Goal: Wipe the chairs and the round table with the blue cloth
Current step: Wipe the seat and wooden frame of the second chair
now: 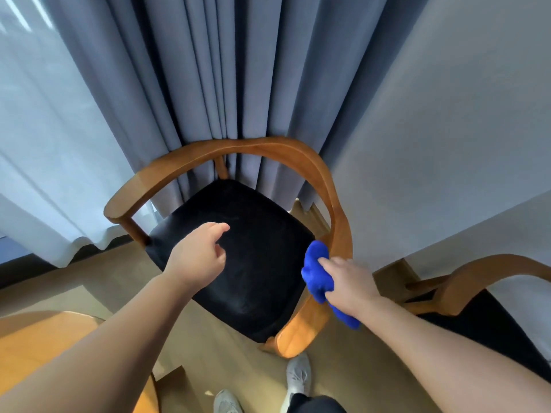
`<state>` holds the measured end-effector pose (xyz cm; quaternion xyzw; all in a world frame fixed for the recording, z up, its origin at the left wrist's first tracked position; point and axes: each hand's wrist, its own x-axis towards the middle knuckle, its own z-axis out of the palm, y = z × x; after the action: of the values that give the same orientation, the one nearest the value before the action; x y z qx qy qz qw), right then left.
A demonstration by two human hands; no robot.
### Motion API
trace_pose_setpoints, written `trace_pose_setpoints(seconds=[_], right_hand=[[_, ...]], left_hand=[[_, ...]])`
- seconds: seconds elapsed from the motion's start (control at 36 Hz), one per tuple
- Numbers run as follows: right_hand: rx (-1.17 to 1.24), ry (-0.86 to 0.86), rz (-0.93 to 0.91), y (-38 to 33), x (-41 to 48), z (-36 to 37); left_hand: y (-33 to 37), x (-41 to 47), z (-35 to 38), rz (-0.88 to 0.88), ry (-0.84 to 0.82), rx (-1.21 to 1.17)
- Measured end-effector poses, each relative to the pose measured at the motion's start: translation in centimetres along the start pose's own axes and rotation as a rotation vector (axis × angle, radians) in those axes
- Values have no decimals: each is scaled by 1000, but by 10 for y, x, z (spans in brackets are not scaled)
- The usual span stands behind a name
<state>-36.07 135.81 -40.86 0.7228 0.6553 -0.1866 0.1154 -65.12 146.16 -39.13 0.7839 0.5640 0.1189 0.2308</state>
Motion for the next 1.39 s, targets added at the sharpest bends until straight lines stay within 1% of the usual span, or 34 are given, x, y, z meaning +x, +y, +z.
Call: trace_pose_setpoints(seconds=[0.08, 0.14, 0.22, 0.33, 0.39, 0.44, 0.56, 0.69, 0.83, 0.94, 1.0, 1.11, 1.22, 1.39], right_hand=[[-244, 55, -198, 2, 49, -28], [-383, 99, -281, -1, 88, -44], [-552, 145, -371, -3, 151, -63], [-730, 170, -469, -1, 222, -77], [-816, 188, -521, 1, 251, -77], [-895, 200, -563, -2, 280, -74], [-1031, 227, -593, -27, 331, -63], [-1114, 307, -621, -59, 378, -45], [-1174, 348, -604, -82, 410, -35], [-1244, 338, -522, -92, 426, -26], [-1287, 317, -472, -91, 431, -23], [-1379, 256, -430, -77, 430, -19], [-1438, 144, -347, -61, 415, -21], [-1397, 11, -222, -34, 379, -26]], left_hand=[[-7, 22, 6, -12, 3, 39], [-13, 42, 15, -15, -2, 73], [-29, 76, 24, -38, 2, 141], [-67, 112, 23, -168, 9, 182], [-86, 127, 25, -170, -9, 251], [-102, 142, 33, -127, -22, 316], [-129, 169, 57, -82, -48, 361], [-159, 200, 68, -73, -6, 422], [-182, 229, 61, -108, 8, 482], [-187, 243, 64, -120, 16, 472], [-188, 246, 68, -120, 50, 448], [-191, 245, 75, -108, 74, 419], [-195, 244, 75, -72, 77, 438], [-195, 242, 77, -72, 69, 463]])
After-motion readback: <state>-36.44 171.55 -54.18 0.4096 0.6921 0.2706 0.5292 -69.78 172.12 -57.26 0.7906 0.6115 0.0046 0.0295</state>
